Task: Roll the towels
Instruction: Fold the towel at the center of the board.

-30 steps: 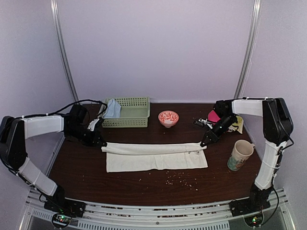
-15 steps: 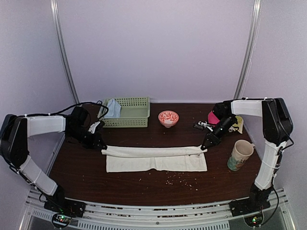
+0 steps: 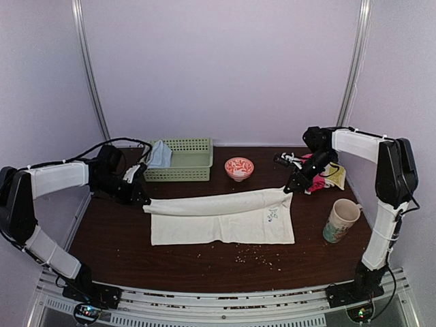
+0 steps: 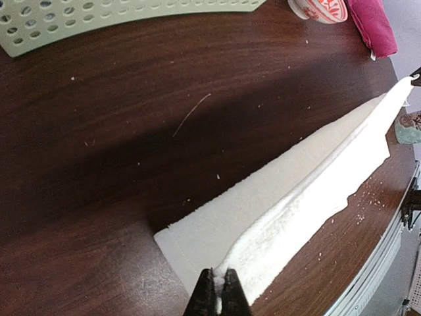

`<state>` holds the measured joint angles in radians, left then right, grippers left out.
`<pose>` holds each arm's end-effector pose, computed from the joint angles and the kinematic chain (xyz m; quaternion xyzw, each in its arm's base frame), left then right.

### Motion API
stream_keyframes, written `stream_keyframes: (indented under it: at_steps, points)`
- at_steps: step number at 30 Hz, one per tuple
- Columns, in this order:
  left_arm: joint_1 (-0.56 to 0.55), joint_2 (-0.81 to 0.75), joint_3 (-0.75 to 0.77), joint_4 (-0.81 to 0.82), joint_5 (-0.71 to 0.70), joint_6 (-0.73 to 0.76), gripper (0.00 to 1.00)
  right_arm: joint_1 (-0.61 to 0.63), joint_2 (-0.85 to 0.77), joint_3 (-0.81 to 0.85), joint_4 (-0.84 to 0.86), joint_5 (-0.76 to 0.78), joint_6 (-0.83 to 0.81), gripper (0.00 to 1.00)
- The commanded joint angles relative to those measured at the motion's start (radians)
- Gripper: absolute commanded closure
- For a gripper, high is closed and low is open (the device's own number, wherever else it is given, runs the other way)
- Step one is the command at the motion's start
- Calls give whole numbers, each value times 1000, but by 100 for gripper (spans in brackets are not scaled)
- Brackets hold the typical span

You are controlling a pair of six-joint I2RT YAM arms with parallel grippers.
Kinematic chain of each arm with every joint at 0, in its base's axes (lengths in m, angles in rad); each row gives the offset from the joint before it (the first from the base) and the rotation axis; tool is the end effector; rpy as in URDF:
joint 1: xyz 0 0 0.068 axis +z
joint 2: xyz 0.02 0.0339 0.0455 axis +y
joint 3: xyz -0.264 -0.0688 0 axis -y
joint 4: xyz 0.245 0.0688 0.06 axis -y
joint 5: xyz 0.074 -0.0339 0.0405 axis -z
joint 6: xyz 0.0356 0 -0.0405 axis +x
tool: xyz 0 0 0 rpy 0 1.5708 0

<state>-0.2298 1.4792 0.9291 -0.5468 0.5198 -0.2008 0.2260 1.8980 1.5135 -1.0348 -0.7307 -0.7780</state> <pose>0.2725 -0.0819 0.2061 0.0739 0.9384 -0.2925 0.1682 0.3549 0.1060 0.2279 -0.4718 0.8034 0.3235 0.1651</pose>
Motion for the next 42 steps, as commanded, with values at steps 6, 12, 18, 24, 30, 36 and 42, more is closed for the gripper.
stream_keyframes:
  at_steps: [6, 12, 18, 24, 30, 36, 42]
  points:
    - [7, -17, -2, 25, -25, 26, 100, -5, -9, 4, -29, 52, -40, 97]
    - [7, -5, -31, -26, 15, -8, 100, 17, -60, -124, -55, 47, -106, 96]
    - [6, 35, -74, -115, 73, -35, 93, 71, -157, -297, -55, 32, -187, 85]
    - [7, -77, -56, -160, 59, -20, 66, 106, -348, -414, -29, 118, -225, 55]
    - [6, 1, 45, -48, 23, -54, 61, 101, -268, -295, 71, 90, -44, 55]
    - [7, 122, 70, 42, -27, -86, 79, 103, -99, -211, 184, 122, 204, 64]
    - [-11, 182, 59, 85, 3, -89, 87, 109, -34, -189, 206, 169, 268, 69]
